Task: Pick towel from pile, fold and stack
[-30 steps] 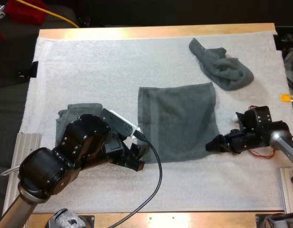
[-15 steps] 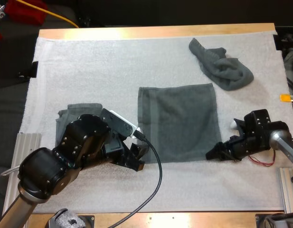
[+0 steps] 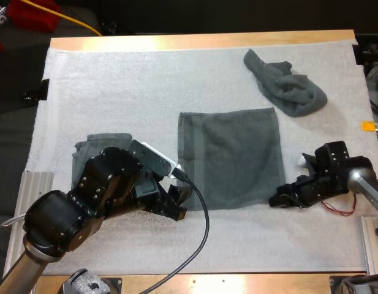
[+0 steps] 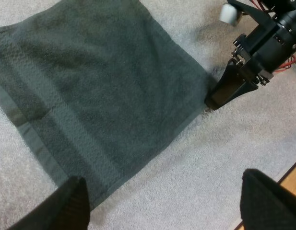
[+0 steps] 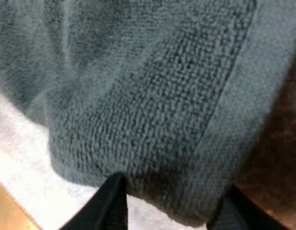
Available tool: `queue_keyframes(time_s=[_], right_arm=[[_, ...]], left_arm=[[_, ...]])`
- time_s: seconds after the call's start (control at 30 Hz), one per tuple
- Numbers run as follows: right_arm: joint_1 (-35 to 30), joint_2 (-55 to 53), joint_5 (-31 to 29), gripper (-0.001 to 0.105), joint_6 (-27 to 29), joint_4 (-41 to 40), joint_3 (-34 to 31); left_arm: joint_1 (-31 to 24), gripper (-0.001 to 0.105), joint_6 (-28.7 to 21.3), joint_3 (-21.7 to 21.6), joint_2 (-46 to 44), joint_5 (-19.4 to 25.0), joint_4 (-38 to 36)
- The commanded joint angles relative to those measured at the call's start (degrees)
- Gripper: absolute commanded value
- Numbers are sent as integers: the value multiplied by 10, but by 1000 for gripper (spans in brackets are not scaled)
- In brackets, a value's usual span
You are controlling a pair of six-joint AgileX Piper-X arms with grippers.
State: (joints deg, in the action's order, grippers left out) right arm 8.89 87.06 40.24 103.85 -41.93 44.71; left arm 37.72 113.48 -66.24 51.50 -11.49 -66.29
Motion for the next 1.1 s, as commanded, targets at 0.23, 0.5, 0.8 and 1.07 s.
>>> queue_keyframes(time_s=[0.23, 0.5, 0.8, 1.07], right_arm=[[-1, 2, -18, 1, -12, -9, -4], [-1, -30, -60, 1, -35, -10, -4], [-1, -73, -83, 1, -38, -64, -4], [-1, -75, -96, 1, -38, -83, -4]], left_arm=[[1, 64, 5, -1, 2, 2, 6], [1, 71, 7, 8, 2, 1, 6], [1, 71, 58, 90, 2, -37, 66], [1, 71, 122, 178, 3, -24, 148]])
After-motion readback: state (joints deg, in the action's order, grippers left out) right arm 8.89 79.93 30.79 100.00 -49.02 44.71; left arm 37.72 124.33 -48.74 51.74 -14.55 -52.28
